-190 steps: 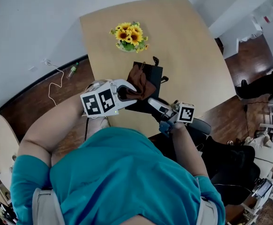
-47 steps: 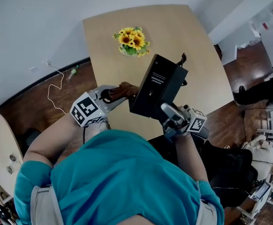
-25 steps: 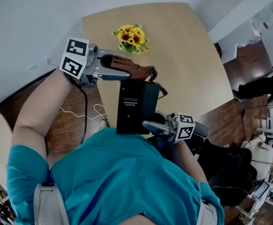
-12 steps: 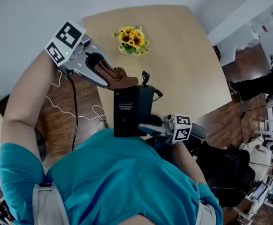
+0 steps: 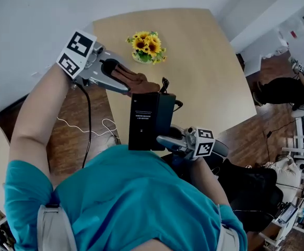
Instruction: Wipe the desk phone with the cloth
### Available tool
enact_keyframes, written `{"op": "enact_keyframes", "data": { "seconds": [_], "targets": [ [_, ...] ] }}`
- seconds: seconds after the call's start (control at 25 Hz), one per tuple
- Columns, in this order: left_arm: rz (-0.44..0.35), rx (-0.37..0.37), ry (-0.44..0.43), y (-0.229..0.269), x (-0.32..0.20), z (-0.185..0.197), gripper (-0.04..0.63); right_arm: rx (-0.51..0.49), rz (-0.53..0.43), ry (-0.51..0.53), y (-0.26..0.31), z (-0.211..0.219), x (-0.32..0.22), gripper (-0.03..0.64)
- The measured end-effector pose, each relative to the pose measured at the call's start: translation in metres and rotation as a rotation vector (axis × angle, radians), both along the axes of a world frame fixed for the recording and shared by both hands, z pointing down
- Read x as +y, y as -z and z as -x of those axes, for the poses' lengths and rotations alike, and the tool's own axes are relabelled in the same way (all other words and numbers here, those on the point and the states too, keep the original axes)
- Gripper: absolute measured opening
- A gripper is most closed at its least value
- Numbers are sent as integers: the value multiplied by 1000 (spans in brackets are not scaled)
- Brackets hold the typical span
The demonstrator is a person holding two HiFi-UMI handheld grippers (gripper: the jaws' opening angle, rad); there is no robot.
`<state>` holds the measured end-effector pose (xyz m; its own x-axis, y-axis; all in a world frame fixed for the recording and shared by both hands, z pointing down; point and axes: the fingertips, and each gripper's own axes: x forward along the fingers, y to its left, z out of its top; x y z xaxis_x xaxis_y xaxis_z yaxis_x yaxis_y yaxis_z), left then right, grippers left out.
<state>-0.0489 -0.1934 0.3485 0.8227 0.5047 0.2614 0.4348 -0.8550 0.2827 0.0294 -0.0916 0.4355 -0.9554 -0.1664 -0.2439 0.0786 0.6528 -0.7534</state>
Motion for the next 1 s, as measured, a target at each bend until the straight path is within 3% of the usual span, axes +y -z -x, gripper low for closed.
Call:
{"op": "enact_keyframes", "data": {
  "seconds": [0.2,0.32,0.48,0.64,1.0],
  "targets": [
    [5,100,354,-29,-39,-1,86,-100,40,-54,13,-14,-18,175],
    [49,192,417,-33,-32,-24,81,-123,72,-58,12,-11,-26,175],
    [166,305,482,-31,-28,-29,82,-187,109,-56,14,-16,-26,173],
    [173,266,473,-53,-12,-27,83,-195,119,-63,15,-17,-27,173],
    [69,190,259,-60,47,-33,83,-272,135,-122,17,-37,-37,173]
  ]
}}
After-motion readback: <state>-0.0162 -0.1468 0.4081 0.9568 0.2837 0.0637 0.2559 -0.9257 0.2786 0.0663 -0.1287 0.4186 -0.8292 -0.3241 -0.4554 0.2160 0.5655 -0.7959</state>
